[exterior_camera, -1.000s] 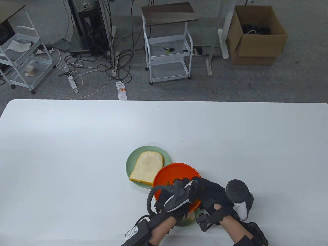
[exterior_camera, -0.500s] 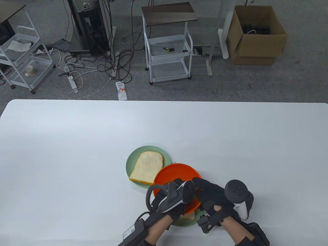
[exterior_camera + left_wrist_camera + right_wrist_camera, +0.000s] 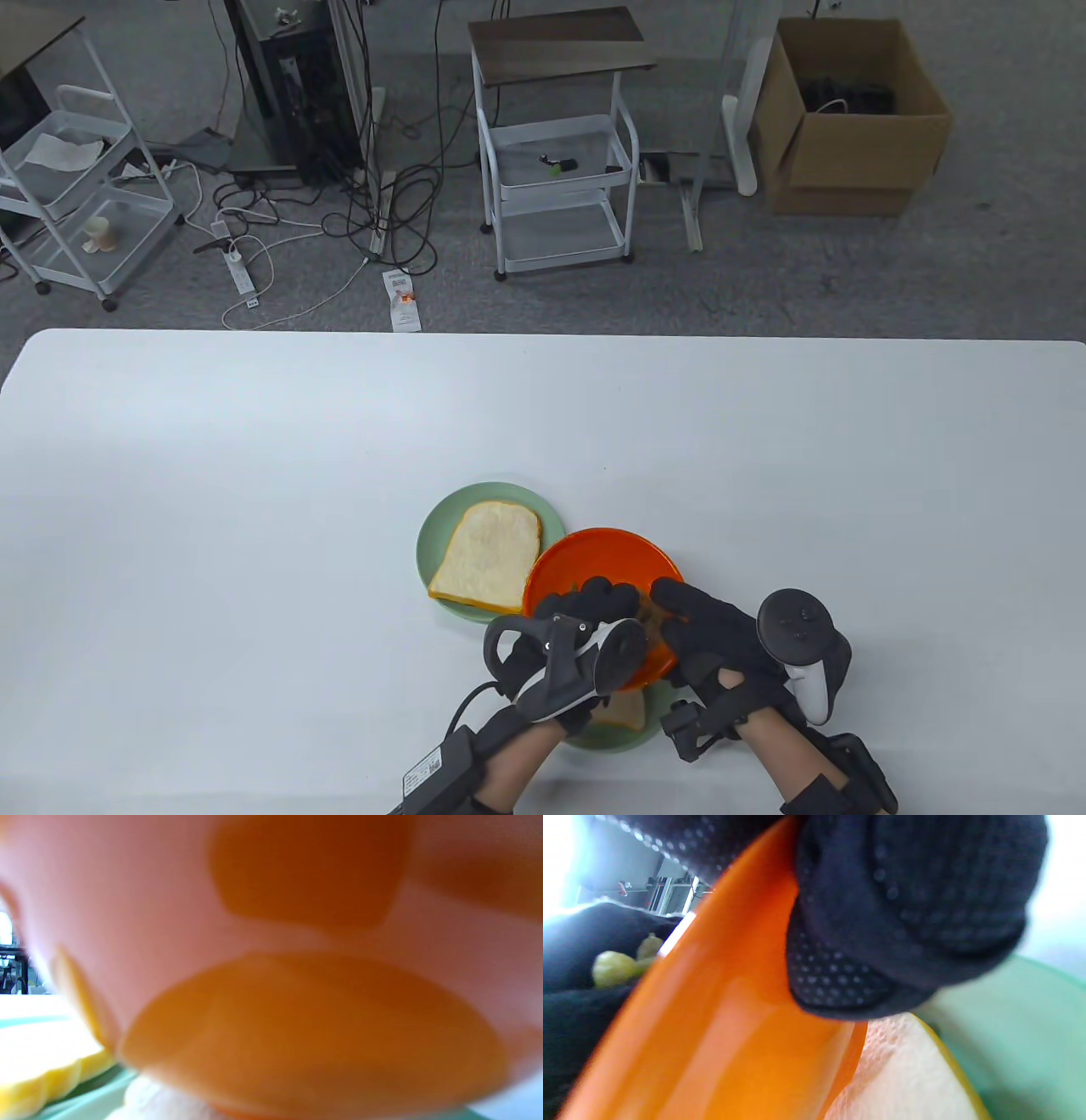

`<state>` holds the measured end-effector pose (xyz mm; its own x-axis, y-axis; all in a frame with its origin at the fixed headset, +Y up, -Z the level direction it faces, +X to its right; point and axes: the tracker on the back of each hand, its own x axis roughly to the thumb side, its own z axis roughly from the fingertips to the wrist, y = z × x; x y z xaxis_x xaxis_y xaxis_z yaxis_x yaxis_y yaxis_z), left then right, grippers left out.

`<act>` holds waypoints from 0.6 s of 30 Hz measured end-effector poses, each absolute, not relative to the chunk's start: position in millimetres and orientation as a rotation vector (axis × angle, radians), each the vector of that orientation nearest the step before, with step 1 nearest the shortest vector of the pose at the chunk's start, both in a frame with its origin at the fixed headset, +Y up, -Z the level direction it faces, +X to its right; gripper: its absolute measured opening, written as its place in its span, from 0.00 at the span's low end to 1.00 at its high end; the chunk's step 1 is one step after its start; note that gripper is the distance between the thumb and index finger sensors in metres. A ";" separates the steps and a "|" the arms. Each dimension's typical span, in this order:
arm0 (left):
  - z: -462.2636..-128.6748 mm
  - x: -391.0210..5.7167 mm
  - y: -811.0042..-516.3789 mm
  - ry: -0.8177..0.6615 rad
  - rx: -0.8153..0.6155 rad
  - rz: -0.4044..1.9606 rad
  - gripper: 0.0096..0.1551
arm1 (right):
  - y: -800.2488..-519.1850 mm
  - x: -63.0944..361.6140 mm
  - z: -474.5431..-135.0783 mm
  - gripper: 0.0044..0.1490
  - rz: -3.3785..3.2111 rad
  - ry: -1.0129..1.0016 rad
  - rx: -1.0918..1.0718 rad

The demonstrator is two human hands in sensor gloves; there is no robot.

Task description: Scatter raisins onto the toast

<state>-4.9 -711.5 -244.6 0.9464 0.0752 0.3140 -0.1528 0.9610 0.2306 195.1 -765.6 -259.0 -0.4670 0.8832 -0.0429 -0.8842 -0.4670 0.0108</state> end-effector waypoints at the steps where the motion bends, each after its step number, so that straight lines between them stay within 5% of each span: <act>1: -243.7 -6.4 -710.7 -0.303 0.276 0.126 0.26 | -765.4 196.4 -259.5 0.28 2.059 0.032 -0.042; 12: -244.2 -26.1 -701.0 -0.262 0.379 0.286 0.26 | -763.0 230.0 -275.7 0.27 2.083 -0.058 -0.155; 18: -254.0 -23.1 -713.1 -0.251 0.196 0.264 0.26 | -765.2 255.3 -287.4 0.27 2.105 -0.111 -0.233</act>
